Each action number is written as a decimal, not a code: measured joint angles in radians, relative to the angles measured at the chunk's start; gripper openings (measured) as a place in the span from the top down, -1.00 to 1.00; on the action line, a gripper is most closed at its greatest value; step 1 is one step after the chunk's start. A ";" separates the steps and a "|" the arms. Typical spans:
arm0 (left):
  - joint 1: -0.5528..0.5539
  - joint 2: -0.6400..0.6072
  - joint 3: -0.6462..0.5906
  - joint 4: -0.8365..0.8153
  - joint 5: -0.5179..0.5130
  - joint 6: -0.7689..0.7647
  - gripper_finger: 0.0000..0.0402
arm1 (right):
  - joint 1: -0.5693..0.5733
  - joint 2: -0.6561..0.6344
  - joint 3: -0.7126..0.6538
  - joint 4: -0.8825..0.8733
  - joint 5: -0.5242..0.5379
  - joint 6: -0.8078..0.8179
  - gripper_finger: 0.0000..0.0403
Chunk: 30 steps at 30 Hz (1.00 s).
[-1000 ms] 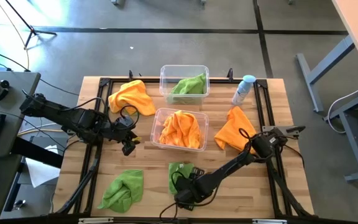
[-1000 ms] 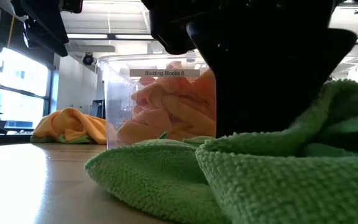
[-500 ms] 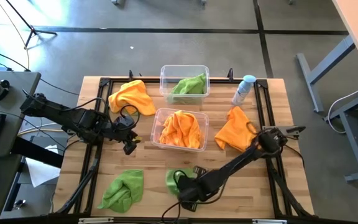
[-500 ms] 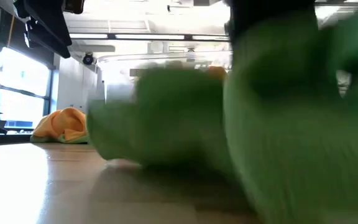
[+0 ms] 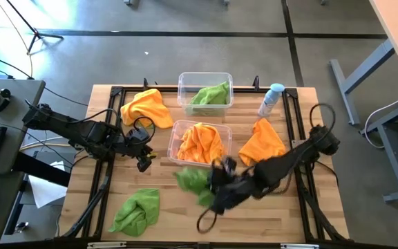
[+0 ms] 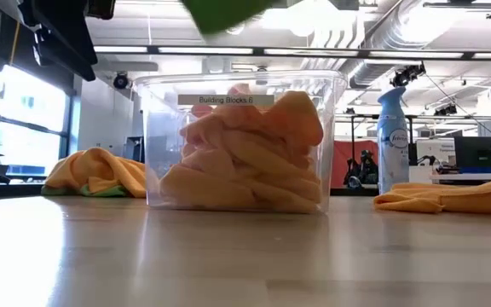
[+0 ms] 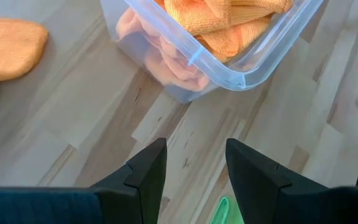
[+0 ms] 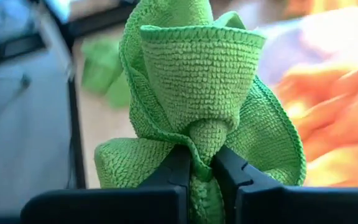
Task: Sort microfiber towel by color & place in baskets
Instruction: Put the green microfiber towel into the top transparent bin
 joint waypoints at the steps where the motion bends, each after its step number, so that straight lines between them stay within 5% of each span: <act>1: 0.000 0.000 0.000 0.000 0.000 0.010 0.23 | -0.014 -0.020 0.000 0.000 0.024 -0.001 0.89; 8: 0.010 -0.018 0.000 -0.003 0.003 0.156 0.23 | -0.180 -0.110 0.000 0.013 0.052 -0.105 0.93; 20: 0.130 -0.080 0.000 -0.003 -0.005 0.323 0.23 | -0.555 -0.121 0.000 0.029 -0.073 -0.248 0.95; 30: 0.216 -0.106 0.000 -0.004 -0.006 0.328 0.23 | -0.869 -0.077 0.000 0.030 -0.353 -0.320 0.95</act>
